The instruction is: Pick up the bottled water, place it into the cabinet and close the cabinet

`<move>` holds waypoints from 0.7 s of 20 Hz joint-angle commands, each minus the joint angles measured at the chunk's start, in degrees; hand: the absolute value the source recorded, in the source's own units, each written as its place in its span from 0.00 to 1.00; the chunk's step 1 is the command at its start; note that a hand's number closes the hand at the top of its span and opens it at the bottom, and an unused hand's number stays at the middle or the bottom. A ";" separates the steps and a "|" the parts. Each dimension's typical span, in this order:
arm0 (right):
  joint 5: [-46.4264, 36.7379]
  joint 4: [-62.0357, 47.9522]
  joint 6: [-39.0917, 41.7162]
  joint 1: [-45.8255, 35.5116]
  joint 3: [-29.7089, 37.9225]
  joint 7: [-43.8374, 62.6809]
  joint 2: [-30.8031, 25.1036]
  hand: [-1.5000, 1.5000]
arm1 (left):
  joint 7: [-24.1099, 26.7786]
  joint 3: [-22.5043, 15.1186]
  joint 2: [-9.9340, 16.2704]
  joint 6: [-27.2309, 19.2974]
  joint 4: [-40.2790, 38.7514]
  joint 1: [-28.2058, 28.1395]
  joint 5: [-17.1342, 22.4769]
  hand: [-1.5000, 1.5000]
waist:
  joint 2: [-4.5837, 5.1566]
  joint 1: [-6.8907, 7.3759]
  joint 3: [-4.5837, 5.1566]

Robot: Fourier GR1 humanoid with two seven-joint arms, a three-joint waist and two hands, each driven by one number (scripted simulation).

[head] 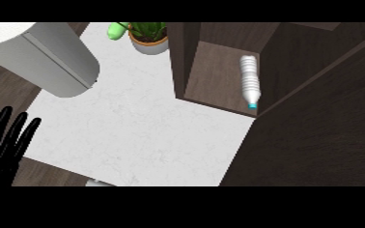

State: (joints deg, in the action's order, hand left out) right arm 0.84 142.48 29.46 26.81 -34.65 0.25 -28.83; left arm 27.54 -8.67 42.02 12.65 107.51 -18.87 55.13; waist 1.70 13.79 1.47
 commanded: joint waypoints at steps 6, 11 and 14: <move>-1.33 0.45 2.00 -8.08 -5.98 7.28 0.81 1.00 | -0.30 0.81 0.81 1.48 -1.01 -0.36 0.72 0.00 | 0.07 0.45 0.25; -0.02 0.37 1.23 -9.68 -4.71 7.32 1.71 1.00 | -0.24 1.88 1.34 2.02 -1.17 0.53 1.19 0.00 | 0.36 0.08 0.34; 1.16 -0.28 0.67 -9.35 -4.97 7.83 2.50 1.00 | -0.25 1.83 1.07 2.24 -1.32 -0.20 1.82 0.00 | 0.50 0.20 0.30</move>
State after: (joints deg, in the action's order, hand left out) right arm 1.39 142.19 31.94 19.98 -34.38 3.17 -29.96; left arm 27.16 -7.09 43.26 14.58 106.49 -18.63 56.38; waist 1.87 13.79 1.78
